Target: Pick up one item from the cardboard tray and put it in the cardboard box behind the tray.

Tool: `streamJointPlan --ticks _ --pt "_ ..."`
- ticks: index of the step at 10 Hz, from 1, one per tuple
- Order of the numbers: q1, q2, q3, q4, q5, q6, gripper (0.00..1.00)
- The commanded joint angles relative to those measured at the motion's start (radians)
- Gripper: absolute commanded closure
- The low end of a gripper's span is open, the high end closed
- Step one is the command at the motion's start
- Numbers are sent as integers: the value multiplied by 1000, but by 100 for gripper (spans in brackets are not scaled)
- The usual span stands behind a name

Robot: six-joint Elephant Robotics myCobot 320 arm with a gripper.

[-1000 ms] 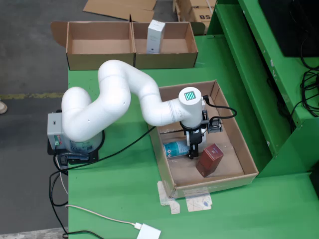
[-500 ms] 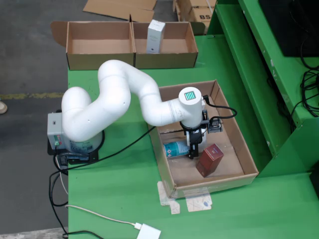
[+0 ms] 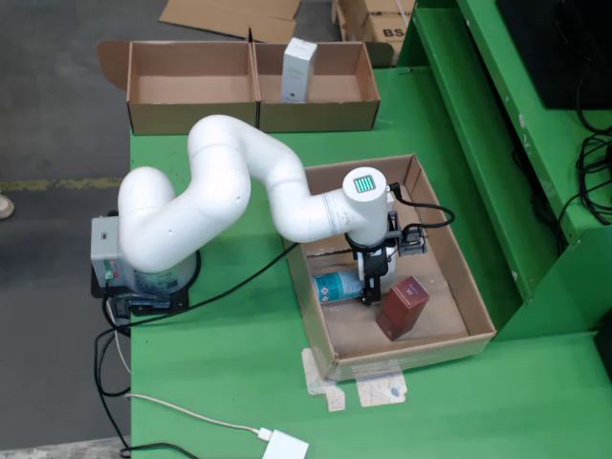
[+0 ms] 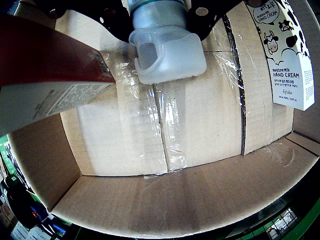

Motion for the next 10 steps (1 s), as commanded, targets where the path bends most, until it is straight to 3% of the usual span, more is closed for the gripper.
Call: streamJointPlan --ticks 1,10 --pt "12 15 12 5 16 5 100" --pt "18 71 -34 34 7 15 100"
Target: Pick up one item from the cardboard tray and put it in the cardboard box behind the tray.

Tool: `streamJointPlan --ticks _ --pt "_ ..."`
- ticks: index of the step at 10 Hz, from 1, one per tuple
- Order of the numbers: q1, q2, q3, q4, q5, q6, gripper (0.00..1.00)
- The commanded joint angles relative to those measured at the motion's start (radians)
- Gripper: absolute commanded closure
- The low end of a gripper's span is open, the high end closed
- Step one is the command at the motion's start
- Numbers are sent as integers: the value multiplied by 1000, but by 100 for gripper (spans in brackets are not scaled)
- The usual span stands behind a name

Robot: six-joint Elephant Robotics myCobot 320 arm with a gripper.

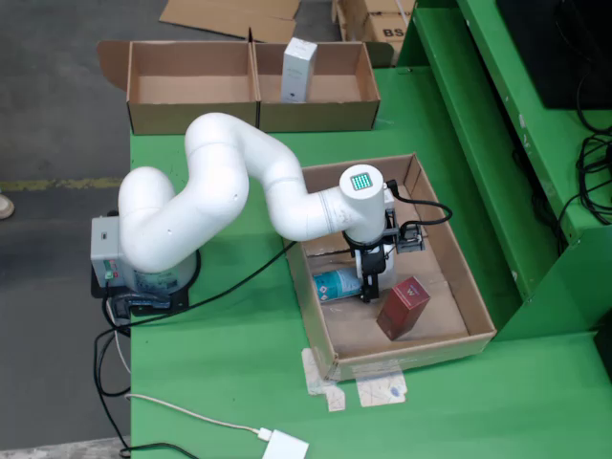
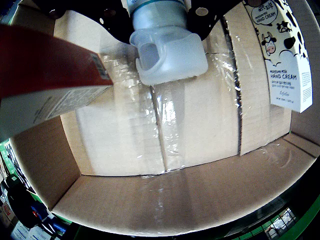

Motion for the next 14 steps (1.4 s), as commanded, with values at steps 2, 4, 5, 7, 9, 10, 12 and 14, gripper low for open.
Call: streamJointPlan --ticks 2,4,5,7,9,10,12,14 --pt "-7 120 -17 -16 45 -19 100" --pt "-32 215 4 -93 90 -40 100" --pt "-27 295 11 -146 91 -38 100" --pt "-12 342 8 -171 83 -35 100" --pt "-12 342 8 -171 83 -35 100" --pt "-1 376 11 -185 77 -25 100" --pt "5 417 9 -189 73 -17 100" --pt "5 439 3 -185 73 -13 100"
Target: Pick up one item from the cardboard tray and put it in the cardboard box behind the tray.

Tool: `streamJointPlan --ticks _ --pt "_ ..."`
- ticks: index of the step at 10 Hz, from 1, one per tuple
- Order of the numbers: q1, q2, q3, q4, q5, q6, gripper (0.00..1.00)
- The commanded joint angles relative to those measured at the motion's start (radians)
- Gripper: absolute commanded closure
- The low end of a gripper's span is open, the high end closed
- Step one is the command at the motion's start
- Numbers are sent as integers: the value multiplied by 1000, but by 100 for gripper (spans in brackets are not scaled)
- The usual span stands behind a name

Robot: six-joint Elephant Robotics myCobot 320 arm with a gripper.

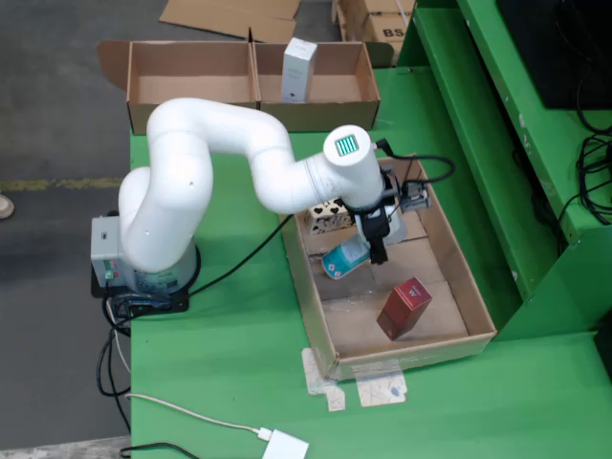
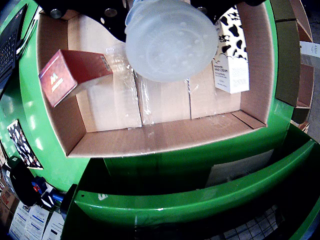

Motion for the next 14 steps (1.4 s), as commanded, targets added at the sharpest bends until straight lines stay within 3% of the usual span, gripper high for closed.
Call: streamJointPlan --ticks 1,5,8,12,14 --pt "7 87 44 -10 -3 10 100" --pt "2 142 204 -198 11 -14 100" --pt "-15 75 545 -503 36 -48 100" --pt "-30 46 796 -695 47 -64 100" --pt "-40 -72 1188 -945 59 -80 100"
